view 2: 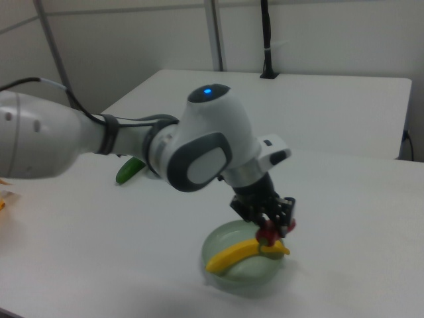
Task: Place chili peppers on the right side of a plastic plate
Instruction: 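Lower the chili pepper beside the banana at the plate's rim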
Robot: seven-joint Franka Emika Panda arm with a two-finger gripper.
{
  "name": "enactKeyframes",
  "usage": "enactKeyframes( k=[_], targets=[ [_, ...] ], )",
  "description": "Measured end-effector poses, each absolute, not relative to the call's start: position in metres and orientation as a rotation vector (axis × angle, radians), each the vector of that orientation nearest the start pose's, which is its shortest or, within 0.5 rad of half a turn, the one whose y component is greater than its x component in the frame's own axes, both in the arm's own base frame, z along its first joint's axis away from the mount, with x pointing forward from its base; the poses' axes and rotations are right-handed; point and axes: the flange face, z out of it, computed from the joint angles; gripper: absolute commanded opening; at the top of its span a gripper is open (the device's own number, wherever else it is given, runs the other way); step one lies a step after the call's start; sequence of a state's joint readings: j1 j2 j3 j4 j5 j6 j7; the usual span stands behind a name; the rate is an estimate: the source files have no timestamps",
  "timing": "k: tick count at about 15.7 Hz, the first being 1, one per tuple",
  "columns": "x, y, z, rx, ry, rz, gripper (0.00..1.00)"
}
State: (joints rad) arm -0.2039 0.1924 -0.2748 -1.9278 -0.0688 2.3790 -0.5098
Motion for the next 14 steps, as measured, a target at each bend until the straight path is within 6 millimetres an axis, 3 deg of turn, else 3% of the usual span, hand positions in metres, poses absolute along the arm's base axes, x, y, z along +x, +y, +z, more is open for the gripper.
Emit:
enactKeyframes(
  k=[4,8,9,10,11,12,14],
  targets=[
    [0.575,-0.309,0.399,-3.386,-0.156,-0.348,0.12],
    [0.586,-0.312,0.373,-3.4,-0.229,-0.344,0.24],
    [0.586,-0.312,0.371,-3.4,-0.245,-0.338,0.36],
    [0.587,-0.311,0.371,-3.399,-0.263,-0.335,0.68],
    [0.587,-0.31,0.37,-3.397,-0.275,-0.333,0.89],
    [0.588,-0.309,0.369,-3.395,-0.287,-0.332,1.0],
    [0.59,-0.306,0.367,-3.392,-0.304,-0.326,1.0]
  ],
)
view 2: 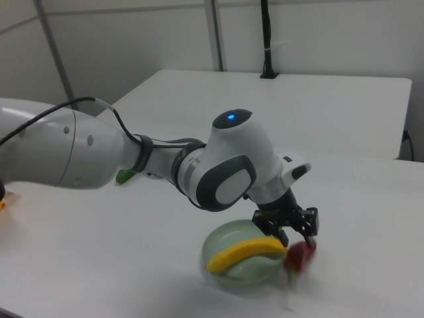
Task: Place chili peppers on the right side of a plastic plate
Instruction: 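Lower the chili pepper beside the banana at the plate's rim, then open the gripper to release the chili pepper and rise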
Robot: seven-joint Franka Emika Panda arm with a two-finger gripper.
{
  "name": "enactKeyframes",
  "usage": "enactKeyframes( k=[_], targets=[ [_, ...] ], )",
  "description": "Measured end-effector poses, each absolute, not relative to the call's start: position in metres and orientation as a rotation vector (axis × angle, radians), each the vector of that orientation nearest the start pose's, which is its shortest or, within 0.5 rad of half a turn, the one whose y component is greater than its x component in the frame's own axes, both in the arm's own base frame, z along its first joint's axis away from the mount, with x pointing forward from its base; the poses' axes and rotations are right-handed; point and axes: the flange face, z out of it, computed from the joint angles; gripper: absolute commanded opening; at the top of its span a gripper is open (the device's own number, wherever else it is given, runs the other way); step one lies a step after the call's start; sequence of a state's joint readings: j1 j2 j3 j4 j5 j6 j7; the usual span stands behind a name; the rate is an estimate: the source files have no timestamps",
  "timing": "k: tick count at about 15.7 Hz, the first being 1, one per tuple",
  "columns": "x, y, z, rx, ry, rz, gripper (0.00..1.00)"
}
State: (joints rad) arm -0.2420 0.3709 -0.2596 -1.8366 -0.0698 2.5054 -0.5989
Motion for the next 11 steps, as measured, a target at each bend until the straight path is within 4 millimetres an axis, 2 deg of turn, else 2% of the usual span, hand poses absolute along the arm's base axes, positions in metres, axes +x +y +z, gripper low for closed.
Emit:
enactKeyframes(
  k=[7,11],
  targets=[
    [0.591,-0.304,0.361,-3.388,-0.317,-0.314,1.0],
    [0.597,-0.291,0.371,-3.366,-0.289,-0.291,1.0]
  ],
)
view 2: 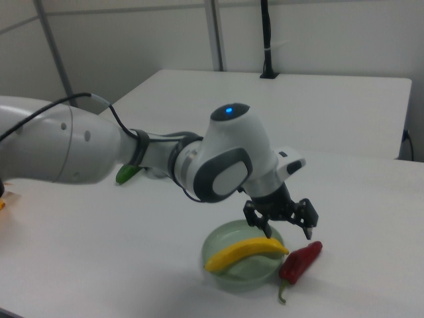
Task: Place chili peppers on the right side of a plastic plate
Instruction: 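Open the gripper to release the chili pepper and rise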
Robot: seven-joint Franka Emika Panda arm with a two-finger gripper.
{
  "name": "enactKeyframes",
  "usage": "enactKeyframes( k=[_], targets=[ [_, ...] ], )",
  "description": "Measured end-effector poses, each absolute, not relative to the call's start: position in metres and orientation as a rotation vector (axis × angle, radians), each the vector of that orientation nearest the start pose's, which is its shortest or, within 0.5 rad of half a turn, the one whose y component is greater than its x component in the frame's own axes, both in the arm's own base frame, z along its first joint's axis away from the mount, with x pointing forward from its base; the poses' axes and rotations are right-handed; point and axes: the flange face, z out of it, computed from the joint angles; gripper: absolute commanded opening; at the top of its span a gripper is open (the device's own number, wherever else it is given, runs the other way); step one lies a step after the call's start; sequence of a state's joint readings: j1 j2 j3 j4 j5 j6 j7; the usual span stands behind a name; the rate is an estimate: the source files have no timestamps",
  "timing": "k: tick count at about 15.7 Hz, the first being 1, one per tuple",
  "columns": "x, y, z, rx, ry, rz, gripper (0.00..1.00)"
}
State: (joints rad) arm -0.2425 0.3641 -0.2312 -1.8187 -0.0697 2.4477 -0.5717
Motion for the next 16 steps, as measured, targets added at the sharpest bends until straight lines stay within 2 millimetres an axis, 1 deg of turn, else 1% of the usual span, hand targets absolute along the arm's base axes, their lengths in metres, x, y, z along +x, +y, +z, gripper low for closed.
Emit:
enactKeyframes(
  k=[2,4,6,7,9,11,13,16],
  targets=[
    [0.599,-0.281,0.391,-3.348,-0.197,-0.286,1.0],
    [0.602,-0.266,0.416,-3.33,-0.054,-0.327,1.0],
    [0.605,-0.244,0.443,-3.299,0.09,-0.383,1.0],
    [0.605,-0.23,0.458,-3.283,0.131,-0.389,1.0],
    [0.602,-0.195,0.487,-3.253,0.182,-0.374,1.0],
    [0.596,-0.157,0.512,-3.21,0.217,-0.341,1.0],
    [0.589,-0.116,0.529,-3.171,0.212,-0.276,1.0],
    [0.582,-0.053,0.545,-3.124,0.167,-0.217,1.0]
  ],
)
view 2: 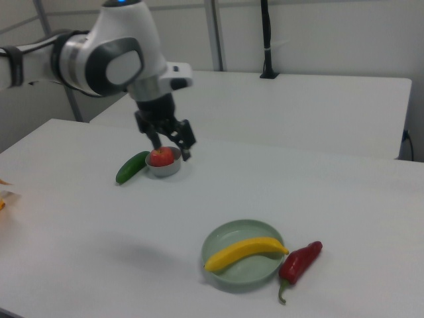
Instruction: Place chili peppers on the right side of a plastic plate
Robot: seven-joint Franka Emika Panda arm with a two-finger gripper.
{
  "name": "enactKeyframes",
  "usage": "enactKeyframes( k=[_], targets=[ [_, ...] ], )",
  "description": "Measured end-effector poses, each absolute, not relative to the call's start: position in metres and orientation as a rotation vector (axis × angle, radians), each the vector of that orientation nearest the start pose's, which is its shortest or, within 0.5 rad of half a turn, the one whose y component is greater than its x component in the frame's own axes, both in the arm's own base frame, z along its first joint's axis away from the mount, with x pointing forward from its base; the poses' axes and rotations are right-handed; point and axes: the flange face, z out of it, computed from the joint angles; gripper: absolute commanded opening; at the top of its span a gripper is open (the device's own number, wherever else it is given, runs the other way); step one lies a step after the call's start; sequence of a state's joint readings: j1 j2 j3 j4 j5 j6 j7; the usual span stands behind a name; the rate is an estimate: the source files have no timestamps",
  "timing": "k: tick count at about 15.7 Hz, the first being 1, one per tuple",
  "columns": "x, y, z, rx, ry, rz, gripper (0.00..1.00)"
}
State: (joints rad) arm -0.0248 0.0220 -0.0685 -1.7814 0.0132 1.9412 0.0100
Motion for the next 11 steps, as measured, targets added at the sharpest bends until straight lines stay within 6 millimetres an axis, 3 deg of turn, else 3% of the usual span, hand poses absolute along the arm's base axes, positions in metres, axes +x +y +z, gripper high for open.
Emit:
enactKeyframes(
  k=[6,8,11],
  targets=[
    [0.576,0.061,0.545,-3.107,0.011,-0.183,1.0],
    [0.572,0.087,0.545,-3.103,-0.048,-0.181,1.0],
    [0.569,0.107,0.545,-3.099,-0.053,-0.179,1.0]
  ],
)
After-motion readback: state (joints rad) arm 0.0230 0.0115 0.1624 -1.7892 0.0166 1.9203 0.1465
